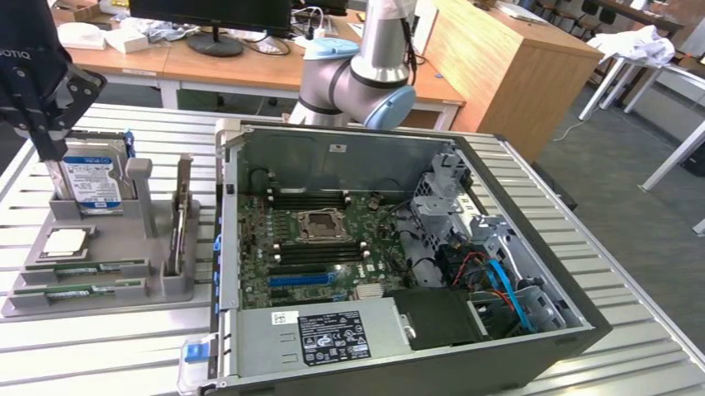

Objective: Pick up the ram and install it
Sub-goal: 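Reach for the ram, then pick up the ram and move it above insertion slot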

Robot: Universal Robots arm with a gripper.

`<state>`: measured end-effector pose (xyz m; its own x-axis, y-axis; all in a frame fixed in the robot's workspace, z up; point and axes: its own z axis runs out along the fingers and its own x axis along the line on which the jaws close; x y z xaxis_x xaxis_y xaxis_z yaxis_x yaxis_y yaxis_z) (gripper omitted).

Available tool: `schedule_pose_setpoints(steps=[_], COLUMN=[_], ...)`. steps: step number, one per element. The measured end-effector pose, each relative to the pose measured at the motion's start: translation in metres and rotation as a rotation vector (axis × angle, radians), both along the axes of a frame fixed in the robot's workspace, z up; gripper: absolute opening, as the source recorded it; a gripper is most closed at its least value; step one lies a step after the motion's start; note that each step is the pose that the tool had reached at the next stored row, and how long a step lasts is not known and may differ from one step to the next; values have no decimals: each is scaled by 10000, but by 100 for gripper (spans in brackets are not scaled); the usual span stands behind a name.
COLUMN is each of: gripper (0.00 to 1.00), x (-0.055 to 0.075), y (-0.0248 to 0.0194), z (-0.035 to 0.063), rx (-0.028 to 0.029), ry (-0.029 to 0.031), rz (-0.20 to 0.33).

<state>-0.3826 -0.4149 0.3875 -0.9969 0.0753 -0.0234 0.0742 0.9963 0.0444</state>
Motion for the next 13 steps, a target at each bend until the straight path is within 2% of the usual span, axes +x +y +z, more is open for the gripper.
schedule_pose_setpoints(steps=[13], gripper=[10], x=[0], y=[-9], z=[0], rx=[0], ry=[0], rz=[0])
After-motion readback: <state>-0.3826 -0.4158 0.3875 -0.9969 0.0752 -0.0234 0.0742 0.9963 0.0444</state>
